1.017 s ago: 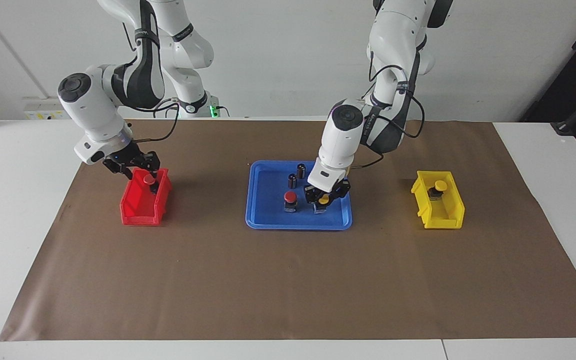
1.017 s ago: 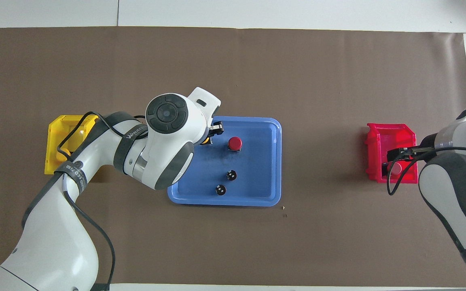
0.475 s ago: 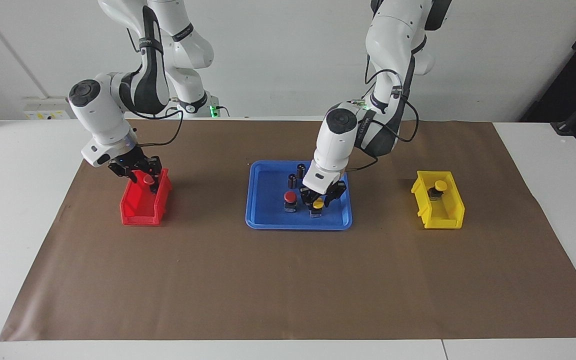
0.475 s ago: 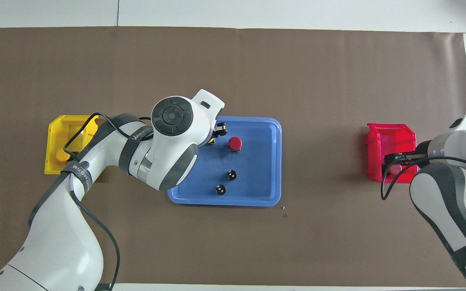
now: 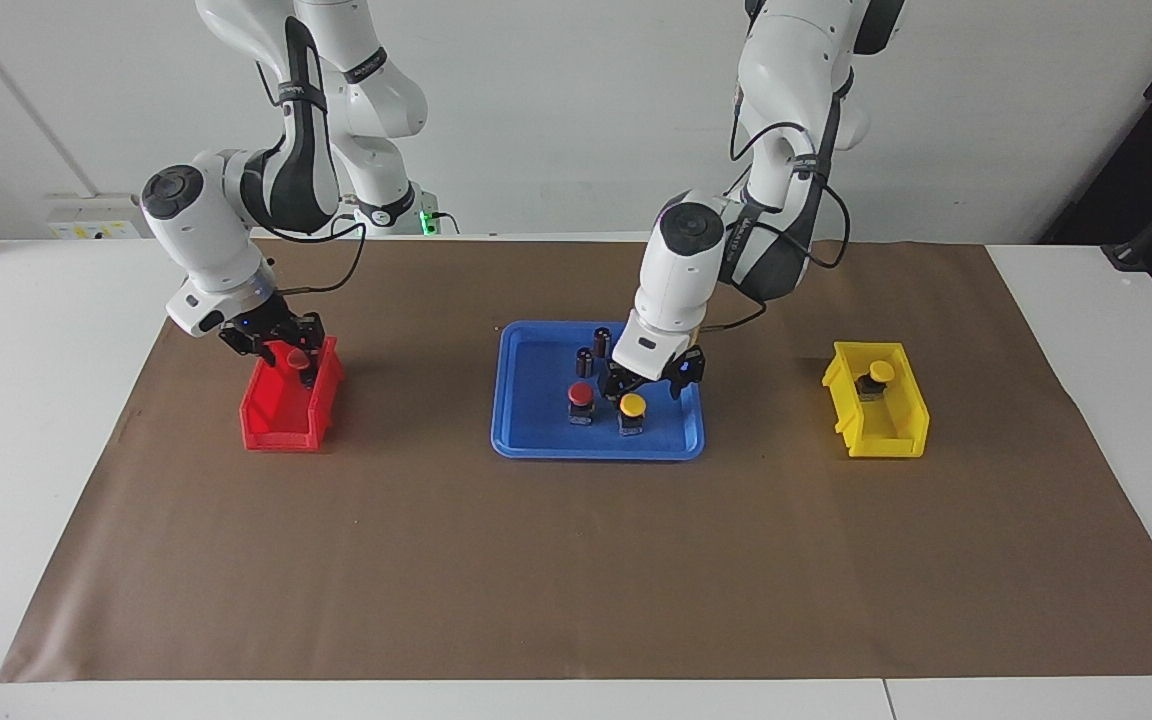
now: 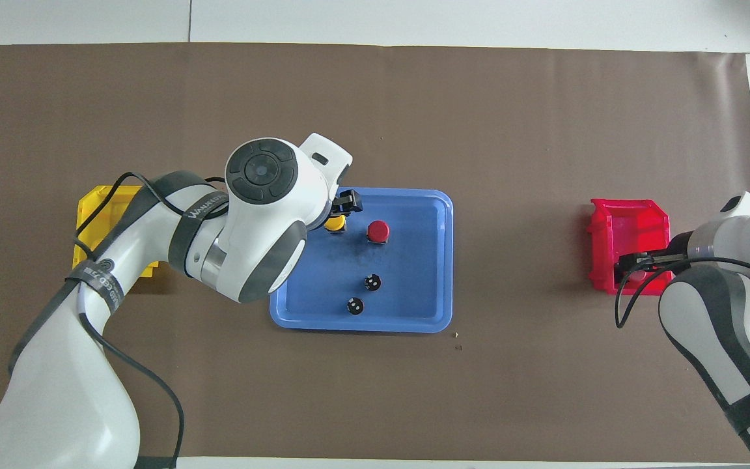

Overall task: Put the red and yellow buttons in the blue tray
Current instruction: 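Place the yellow button in the tray while the right gripper grasps red, then lift the second red button while the left gripper reaches the yellow button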

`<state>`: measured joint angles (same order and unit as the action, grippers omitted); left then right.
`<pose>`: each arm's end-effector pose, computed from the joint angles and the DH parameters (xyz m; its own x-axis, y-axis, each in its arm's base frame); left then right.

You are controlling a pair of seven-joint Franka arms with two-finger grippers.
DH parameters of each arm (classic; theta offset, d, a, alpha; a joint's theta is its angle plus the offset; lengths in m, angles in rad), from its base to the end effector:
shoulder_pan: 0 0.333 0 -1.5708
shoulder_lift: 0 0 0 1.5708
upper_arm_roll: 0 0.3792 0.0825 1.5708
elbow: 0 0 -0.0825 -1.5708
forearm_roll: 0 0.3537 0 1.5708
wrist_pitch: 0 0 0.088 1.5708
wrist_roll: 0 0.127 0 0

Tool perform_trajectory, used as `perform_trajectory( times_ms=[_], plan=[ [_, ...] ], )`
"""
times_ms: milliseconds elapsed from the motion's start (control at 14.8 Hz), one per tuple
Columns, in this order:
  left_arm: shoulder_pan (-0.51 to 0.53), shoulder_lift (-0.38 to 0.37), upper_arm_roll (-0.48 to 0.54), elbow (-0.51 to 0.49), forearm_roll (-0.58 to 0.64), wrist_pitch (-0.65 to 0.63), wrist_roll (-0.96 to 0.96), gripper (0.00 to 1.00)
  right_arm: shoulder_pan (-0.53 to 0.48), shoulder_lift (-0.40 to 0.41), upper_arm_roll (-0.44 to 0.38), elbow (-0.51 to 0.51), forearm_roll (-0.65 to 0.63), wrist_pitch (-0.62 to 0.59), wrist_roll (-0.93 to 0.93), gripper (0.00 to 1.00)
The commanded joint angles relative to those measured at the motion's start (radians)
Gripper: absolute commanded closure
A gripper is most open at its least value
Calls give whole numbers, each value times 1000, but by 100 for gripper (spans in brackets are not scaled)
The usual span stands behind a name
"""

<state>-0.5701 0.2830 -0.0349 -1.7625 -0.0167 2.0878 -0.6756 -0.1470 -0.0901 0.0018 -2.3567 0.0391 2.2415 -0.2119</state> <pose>0.5193 -0.3579 0.4627 0.9966 0.0804 0.0176 0.0796 -0.9958 0.0456 0.4527 -0.0644 0.4255 0.9989 0.0423 -0.0186 0.0416 -0.9985 -0.0345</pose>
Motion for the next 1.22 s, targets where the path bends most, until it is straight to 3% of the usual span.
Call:
perform_trajectory(
  times_ms=[0, 271, 475, 814, 949, 1153],
  plan=[
    [73, -99, 9, 69, 14, -216, 188, 0, -26, -14, 12, -30, 16, 26, -38, 32],
    [298, -191, 13, 182, -23, -486, 529, 0, -25, -14, 14, -36, 18, 27, -34, 32],
    [494, -248, 12, 183, -29, -543, 828, 0, -20, -16, 14, -39, 18, 35, -27, 32],
    [584, -269, 13, 126, -26, -448, 895, 0, -26, -13, 14, -69, 18, 79, -35, 34],
    [582, -300, 13, 51, -26, -361, 874, 0, -20, -13, 14, -70, 18, 86, -32, 43],
    [549, -355, 12, -180, -26, -122, 723, 0, -17, -10, 14, -70, 16, 90, -30, 65]
  ],
)
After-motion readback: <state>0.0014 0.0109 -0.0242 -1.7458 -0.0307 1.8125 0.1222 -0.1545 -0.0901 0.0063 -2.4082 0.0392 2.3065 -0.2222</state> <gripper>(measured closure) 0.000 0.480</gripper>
